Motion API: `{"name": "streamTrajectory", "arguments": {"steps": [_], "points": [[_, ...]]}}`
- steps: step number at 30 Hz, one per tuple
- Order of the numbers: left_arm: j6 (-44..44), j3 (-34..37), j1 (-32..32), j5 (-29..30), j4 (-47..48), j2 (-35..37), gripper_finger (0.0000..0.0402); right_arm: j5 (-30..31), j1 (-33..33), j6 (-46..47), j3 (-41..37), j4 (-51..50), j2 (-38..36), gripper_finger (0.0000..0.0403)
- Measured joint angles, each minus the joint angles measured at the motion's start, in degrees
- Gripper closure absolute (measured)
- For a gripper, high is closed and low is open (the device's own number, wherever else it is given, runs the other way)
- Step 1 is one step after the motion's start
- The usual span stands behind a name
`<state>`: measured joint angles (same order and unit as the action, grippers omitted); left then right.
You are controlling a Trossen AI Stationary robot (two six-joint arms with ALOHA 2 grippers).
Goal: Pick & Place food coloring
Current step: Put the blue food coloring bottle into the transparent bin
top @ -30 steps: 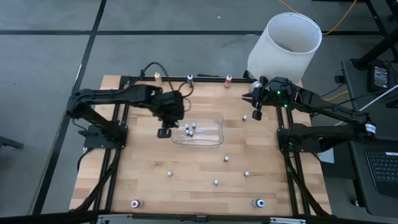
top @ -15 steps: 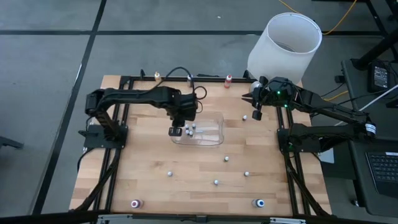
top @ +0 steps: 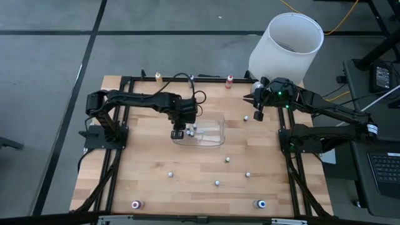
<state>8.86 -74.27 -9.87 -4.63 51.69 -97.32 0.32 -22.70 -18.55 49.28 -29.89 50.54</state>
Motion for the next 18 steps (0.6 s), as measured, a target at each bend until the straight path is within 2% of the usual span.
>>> {"name": "streamTrajectory", "arguments": {"steps": [9, 18], "points": [[-1.6, 6.0, 0.0, -0.3, -6.3, 0.0, 0.0332, 0.0, 0.0, -0.2, 0.0, -0.7, 0.0, 0.0345], [-0.6, 6.7, 0.0, 0.2, -8.8, -0.5, 0.0330, 0.0, 0.0, -0.2, 0.0, -1.2, 0.0, 0.0345]]}}
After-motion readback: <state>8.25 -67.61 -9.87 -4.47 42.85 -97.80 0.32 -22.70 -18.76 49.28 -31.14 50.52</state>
